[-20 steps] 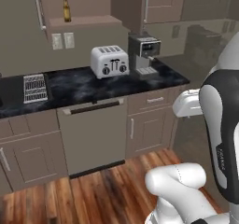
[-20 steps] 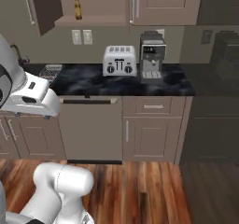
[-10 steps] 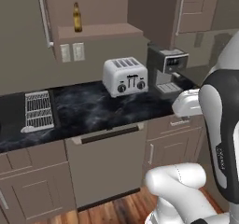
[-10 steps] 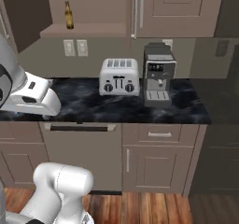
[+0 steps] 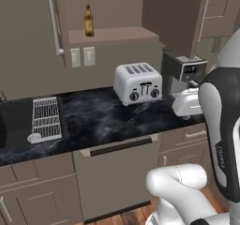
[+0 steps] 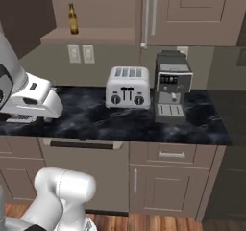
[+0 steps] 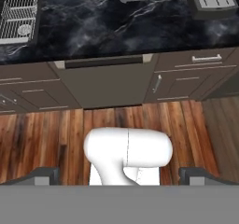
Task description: Get the candle and the beer from the cabinet and move them to the dining counter.
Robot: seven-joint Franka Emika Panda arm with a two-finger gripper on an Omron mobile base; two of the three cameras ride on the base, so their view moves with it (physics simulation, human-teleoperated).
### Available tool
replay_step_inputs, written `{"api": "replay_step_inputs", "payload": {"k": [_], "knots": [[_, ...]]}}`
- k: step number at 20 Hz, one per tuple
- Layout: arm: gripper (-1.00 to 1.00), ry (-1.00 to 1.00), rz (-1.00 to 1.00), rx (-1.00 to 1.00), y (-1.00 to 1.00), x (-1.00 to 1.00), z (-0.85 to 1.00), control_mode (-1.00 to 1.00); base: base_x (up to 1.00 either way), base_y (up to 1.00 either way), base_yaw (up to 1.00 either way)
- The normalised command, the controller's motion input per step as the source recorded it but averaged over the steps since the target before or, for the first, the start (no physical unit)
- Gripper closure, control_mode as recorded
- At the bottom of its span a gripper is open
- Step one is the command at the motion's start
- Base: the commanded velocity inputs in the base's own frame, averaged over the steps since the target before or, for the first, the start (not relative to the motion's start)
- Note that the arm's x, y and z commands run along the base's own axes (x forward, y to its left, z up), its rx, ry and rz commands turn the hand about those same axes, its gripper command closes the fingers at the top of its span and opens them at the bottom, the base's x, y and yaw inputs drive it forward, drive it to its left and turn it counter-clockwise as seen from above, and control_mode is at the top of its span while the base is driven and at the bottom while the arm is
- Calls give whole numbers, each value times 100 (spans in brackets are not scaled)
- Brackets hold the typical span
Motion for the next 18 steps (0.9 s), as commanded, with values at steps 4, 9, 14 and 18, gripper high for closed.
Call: {"api": "replay_step_inputs", "payload": {"k": [4,9,14,18], "knots": [[-100,0,0,0,0,0,0,100,30,18,17],[-100,0,0,0,0,0,0,100,37,38,12],[-100,0,0,0,0,0,0,100,76,5,2],[-100,0,0,0,0,0,0,100,67,18,0]]}}
